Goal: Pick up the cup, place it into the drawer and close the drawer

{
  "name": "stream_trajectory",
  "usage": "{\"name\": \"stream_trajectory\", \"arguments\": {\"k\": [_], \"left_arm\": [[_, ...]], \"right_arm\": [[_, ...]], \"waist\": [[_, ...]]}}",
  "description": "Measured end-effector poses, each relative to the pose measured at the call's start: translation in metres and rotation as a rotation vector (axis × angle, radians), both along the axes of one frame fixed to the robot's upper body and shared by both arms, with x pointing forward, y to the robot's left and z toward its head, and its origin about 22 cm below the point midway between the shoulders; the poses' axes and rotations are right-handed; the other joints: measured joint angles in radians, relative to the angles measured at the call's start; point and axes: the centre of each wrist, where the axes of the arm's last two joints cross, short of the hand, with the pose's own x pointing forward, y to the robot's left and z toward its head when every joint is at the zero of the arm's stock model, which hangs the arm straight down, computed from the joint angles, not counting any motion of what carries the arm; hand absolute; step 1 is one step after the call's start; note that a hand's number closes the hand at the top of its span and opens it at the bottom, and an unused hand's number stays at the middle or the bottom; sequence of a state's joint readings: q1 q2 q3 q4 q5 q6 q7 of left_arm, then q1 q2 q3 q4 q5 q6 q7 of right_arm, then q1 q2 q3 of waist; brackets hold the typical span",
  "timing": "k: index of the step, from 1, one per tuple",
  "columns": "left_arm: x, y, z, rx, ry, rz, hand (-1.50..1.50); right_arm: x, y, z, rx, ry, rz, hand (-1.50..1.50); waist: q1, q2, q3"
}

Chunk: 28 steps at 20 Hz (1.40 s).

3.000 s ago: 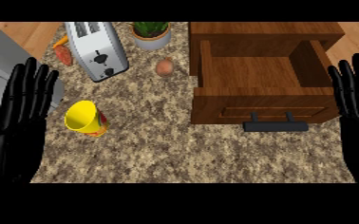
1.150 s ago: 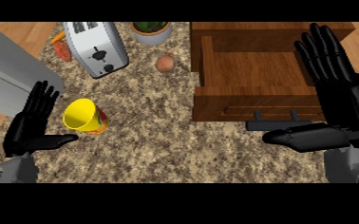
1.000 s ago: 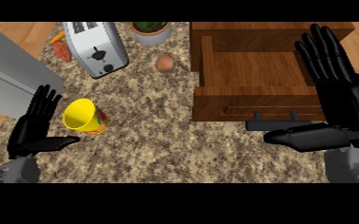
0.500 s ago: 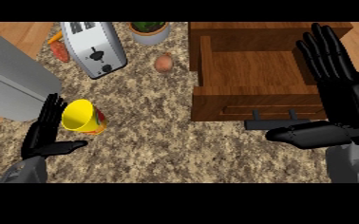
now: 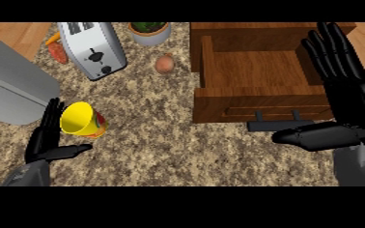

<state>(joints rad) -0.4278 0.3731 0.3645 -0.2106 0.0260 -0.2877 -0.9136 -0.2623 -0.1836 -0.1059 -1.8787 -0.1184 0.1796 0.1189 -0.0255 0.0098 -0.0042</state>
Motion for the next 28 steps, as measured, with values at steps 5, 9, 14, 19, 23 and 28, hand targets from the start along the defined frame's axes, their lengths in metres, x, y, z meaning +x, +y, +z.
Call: {"name": "stream_trajectory", "arguments": {"k": [5,9,14,19,23,28], "left_arm": [[0.000,-0.008,-0.004,0.009,-0.009,-0.013,-1.50],[0.009,-0.011,0.000,0.004,-0.019,-0.026,-1.50],[0.010,-0.020,-0.004,-0.021,-0.019,-0.051,-1.50],[0.018,-0.028,-0.002,-0.089,-0.033,-0.107,1.50],[0.024,-0.037,-0.002,-0.034,-0.119,-0.078,1.50],[0.035,-0.042,0.005,0.052,-0.211,0.001,1.50]], "right_arm": [[0.004,0.000,0.007,0.001,-0.004,-0.004,-1.50],[0.006,0.007,0.003,-0.002,-0.002,0.001,-1.50],[0.006,0.003,0.005,-0.009,-0.006,0.003,-1.50],[0.009,-0.003,0.008,-0.009,-0.003,-0.007,-1.50],[0.004,-0.006,0.005,-0.012,0.002,-0.009,-1.50],[0.006,-0.007,0.006,-0.011,-0.002,-0.004,-1.50]], "waist": [[-0.001,0.002,-0.001],[-0.004,0.003,-0.001],[-0.009,0.005,-0.002],[-0.008,0.005,-0.002],[-0.010,0.004,-0.002],[-0.009,0.005,-0.001]]}}
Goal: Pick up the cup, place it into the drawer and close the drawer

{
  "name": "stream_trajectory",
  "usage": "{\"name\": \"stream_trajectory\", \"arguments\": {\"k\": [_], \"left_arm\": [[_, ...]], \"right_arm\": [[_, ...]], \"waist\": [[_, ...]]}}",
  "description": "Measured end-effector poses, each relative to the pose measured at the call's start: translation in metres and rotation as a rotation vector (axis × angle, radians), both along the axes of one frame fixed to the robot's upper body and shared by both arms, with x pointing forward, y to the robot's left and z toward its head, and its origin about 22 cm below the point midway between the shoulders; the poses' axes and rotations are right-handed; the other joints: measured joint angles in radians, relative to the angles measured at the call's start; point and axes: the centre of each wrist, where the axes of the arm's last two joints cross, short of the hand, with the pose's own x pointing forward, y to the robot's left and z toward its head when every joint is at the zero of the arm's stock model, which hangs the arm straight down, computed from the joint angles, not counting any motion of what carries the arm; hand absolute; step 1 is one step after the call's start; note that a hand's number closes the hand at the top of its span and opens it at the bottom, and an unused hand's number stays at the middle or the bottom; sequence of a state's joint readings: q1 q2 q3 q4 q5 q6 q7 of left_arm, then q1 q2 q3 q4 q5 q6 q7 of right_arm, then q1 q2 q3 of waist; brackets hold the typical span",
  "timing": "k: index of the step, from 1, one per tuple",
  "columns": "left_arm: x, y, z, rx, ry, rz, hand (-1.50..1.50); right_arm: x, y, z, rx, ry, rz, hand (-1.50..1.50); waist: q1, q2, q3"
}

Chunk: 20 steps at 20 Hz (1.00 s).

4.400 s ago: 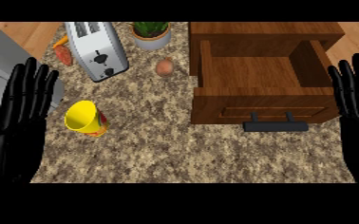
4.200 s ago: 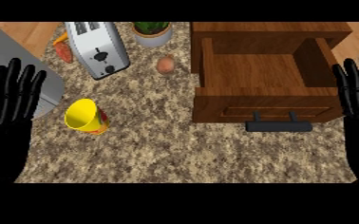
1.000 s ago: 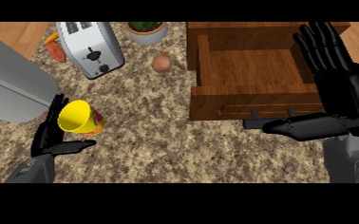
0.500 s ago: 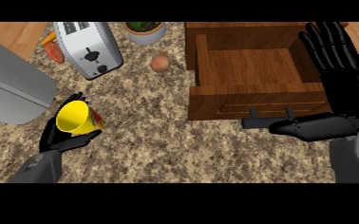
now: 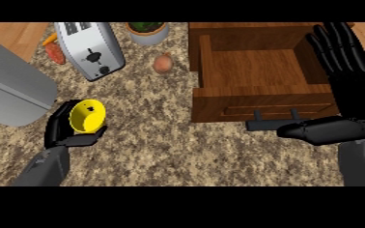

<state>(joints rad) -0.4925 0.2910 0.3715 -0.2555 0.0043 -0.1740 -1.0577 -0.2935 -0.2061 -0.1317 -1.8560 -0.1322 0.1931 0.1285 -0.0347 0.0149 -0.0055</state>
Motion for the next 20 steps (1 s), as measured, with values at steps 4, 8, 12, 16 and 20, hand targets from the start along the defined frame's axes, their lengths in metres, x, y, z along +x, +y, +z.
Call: {"name": "stream_trajectory", "arguments": {"k": [4,8,12,16,20], "left_arm": [[0.004,-0.023,-0.006,-0.023,-0.046,0.058,1.50],[0.018,-0.051,-0.004,-0.075,-0.100,0.068,1.50],[0.040,-0.073,0.011,-0.102,-0.162,-0.014,1.50],[0.069,-0.093,0.038,-0.102,-0.220,-0.114,1.50],[0.096,-0.126,0.075,-0.101,-0.286,-0.215,1.50]], "right_arm": [[0.001,-0.002,-0.001,0.005,-0.001,-0.004,-1.50],[-0.001,-0.003,0.000,0.004,0.000,-0.013,-1.50],[-0.001,-0.007,-0.010,-0.002,0.017,-0.020,-1.50],[-0.002,-0.012,-0.010,-0.007,0.014,-0.027,-1.50],[-0.003,-0.016,-0.011,-0.016,0.022,-0.044,-1.50]], "waist": [[0.003,-0.001,0.001],[0.007,-0.005,0.002],[0.017,-0.009,0.003],[0.025,-0.015,0.005],[0.039,-0.021,0.006]]}}
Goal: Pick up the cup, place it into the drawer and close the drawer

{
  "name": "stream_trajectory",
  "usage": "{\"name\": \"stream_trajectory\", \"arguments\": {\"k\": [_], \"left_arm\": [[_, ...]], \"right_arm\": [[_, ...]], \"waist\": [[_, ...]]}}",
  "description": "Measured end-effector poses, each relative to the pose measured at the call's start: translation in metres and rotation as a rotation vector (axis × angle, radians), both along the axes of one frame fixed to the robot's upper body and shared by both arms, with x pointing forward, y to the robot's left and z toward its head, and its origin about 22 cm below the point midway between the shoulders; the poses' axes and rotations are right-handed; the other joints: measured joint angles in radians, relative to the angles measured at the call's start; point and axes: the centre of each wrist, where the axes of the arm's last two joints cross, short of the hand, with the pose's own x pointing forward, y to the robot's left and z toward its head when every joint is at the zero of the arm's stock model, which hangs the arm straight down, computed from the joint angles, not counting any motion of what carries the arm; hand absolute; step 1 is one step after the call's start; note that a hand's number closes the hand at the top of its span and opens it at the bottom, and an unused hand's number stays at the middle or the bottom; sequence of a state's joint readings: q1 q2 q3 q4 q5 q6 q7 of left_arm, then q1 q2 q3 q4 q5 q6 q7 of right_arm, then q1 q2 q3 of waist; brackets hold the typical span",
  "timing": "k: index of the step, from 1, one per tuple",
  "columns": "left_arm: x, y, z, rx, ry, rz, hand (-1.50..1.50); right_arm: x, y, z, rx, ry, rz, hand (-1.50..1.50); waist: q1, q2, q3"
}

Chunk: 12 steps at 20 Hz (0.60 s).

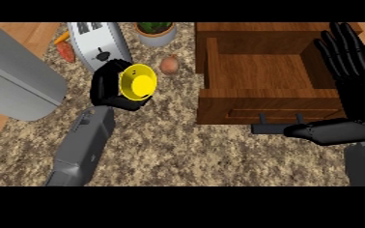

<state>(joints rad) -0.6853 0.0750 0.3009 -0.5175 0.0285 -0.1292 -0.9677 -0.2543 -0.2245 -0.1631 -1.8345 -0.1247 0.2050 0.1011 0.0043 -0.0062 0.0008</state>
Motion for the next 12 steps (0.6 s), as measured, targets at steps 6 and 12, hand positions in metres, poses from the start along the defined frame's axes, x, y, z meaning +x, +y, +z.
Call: {"name": "stream_trajectory", "arguments": {"k": [6,12], "left_arm": [[0.032,-0.052,0.070,0.024,-0.049,-0.120,1.50],[0.049,-0.102,0.149,0.081,-0.057,-0.148,1.50]], "right_arm": [[-0.001,-0.001,0.005,-0.007,-0.001,-0.013,-1.50],[0.002,-0.003,0.003,0.001,-0.011,-0.024,-1.50]], "waist": [[0.003,-0.003,0.000],[-0.005,0.000,0.000]]}}
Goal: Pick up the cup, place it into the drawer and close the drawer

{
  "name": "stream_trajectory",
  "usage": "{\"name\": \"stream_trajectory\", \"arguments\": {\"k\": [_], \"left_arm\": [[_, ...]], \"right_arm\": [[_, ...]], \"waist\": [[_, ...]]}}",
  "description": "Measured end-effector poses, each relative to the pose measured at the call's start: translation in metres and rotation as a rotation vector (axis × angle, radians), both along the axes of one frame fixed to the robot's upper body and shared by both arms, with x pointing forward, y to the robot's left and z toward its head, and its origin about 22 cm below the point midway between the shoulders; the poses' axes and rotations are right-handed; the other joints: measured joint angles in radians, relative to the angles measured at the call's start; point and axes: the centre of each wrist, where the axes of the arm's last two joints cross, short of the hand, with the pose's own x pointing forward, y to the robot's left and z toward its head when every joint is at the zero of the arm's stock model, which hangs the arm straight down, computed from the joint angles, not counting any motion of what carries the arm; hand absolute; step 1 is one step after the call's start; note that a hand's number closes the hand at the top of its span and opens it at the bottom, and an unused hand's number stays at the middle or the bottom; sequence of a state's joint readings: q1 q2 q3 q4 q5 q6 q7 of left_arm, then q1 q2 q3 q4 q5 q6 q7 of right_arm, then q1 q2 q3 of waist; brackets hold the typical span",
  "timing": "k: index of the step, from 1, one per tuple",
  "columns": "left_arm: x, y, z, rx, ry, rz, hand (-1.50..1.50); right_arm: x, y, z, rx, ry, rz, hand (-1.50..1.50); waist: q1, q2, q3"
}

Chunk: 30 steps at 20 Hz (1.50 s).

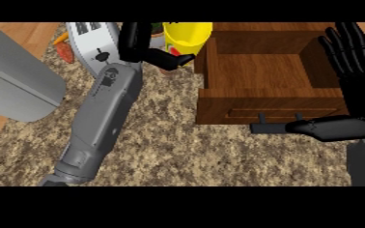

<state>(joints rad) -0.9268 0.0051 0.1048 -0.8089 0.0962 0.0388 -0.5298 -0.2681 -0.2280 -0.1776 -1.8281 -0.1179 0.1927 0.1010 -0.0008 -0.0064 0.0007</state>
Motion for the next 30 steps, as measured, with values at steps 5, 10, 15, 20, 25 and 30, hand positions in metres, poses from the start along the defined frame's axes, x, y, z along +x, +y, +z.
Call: {"name": "stream_trajectory", "arguments": {"k": [5,10,15,20,25,30], "left_arm": [[0.008,-0.039,0.047,0.046,0.028,0.016,1.50],[0.014,-0.072,0.072,0.117,0.119,0.052,1.50],[0.019,-0.088,0.069,0.207,0.202,0.111,1.50],[0.021,-0.088,0.049,0.308,0.284,0.096,1.50],[0.020,-0.086,0.032,0.406,0.351,0.060,1.50],[0.018,-0.082,0.018,0.420,0.369,0.046,-1.50]], "right_arm": [[0.001,0.002,-0.001,-0.003,-0.005,0.010,-1.50],[0.007,0.002,-0.001,0.000,-0.013,0.031,-1.50],[0.008,0.010,0.004,0.001,-0.024,0.060,-1.50],[0.011,0.015,0.008,0.004,-0.041,0.088,-1.50],[0.018,0.022,0.012,0.001,-0.047,0.120,-1.50],[0.020,0.031,0.016,-0.004,-0.060,0.170,-1.50]], "waist": [[-0.016,0.006,0.000],[-0.040,0.013,0.000],[-0.079,0.023,0.001],[-0.112,0.034,0.001],[-0.149,0.044,0.002],[-0.185,0.052,0.001]]}}
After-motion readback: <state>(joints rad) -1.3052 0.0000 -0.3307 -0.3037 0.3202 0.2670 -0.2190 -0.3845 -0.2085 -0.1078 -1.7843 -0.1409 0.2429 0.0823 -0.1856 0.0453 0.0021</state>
